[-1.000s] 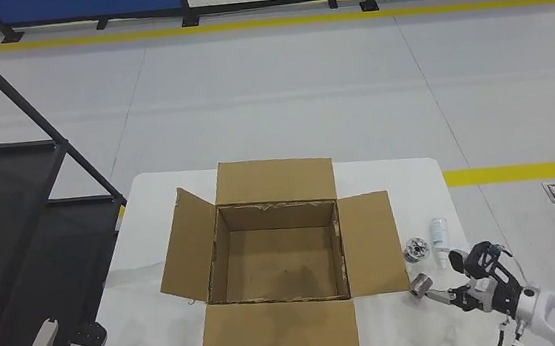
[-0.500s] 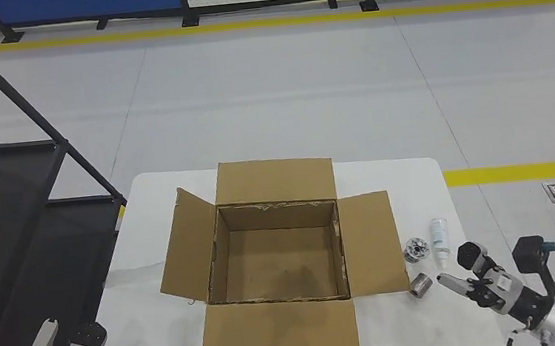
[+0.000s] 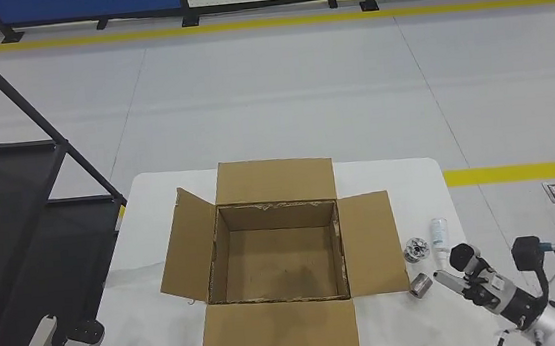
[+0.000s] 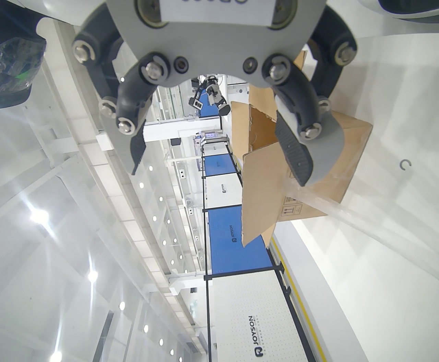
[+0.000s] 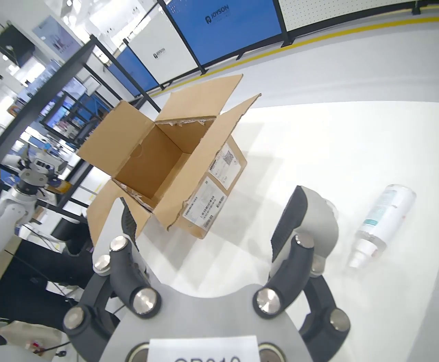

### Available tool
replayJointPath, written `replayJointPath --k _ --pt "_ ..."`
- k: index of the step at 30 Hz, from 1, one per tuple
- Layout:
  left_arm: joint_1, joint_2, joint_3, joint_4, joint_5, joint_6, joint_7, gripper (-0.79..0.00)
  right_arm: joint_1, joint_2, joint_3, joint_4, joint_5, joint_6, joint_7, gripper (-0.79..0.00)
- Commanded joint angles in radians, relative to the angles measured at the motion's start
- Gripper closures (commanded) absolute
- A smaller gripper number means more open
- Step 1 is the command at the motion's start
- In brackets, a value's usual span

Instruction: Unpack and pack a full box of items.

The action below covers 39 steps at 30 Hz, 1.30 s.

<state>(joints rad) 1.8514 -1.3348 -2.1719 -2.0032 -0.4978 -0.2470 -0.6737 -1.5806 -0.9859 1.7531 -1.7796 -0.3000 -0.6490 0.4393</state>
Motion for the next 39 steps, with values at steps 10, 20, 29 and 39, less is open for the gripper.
replayJointPath --k 10,20,29,39 --pt "-0.017 0.008 -0.005 0.046 -0.016 -0.005 -0.013 -0.785 0.246 0.009 -0.150 0.112 0.278 0.182 0.321 -0.785" --pt "-0.017 0.008 -0.005 0.046 -0.016 -0.005 -0.013 -0.785 0.390 0.010 -0.231 0.193 0.280 0.313 0.429 -0.536" --pt "-0.017 0.008 -0.005 0.046 -0.016 -0.005 -0.013 -0.785 0.434 0.009 -0.277 0.229 0.274 0.327 0.449 -0.169" --pt "-0.017 0.008 -0.005 0.046 -0.016 -0.005 -0.013 -0.785 0.438 0.009 -0.299 0.225 0.264 0.335 0.437 0.000"
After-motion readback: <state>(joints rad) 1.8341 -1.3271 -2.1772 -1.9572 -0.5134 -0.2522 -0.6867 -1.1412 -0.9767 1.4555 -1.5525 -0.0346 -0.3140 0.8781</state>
